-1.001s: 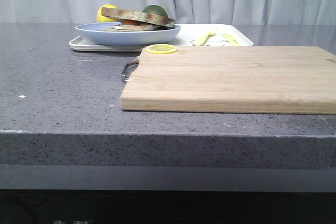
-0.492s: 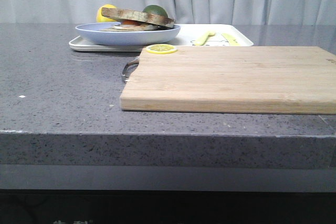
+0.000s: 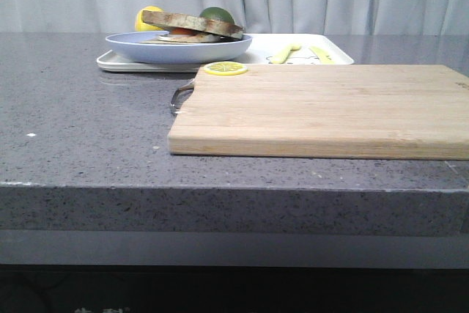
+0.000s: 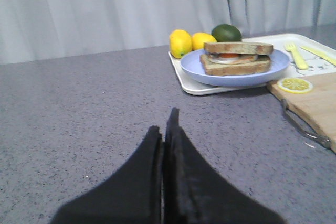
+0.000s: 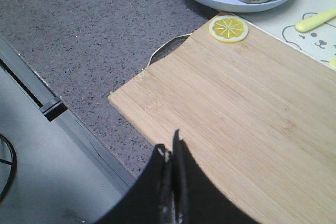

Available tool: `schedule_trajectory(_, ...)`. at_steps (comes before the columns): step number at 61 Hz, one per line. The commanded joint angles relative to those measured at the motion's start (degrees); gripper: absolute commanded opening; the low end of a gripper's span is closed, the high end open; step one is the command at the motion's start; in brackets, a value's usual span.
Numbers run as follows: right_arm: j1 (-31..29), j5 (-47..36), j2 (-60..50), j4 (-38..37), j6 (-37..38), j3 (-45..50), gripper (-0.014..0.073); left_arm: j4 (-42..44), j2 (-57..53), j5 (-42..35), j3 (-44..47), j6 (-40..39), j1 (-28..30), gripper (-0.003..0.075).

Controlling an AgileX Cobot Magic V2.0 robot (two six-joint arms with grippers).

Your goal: Place bread and move sandwich to tray

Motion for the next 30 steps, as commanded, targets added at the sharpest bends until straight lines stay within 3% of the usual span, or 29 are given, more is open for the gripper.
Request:
schedule_trajectory(1, -0.2, -3.3, -0.1, 1.0, 0.1, -1.4, -0.0071, -2.5, -1.5, -11.5, 2.9, -0.5, 2.0, -0.0020)
schedule_trajectory(16, -0.2, -3.3, -0.1, 1.0, 0.1, -1.4, -0.0071, -6.6, -7.3, -26.1, 16.9, -4.0, 3.1, -0.0020)
schedule_trajectory(30, -0.2, -3.1, 0.1, 1.0, 0.1, -1.4, -0.0071, -5.2, -9.2, -24.5, 19.6, -5.9, 3.3, -0.0020)
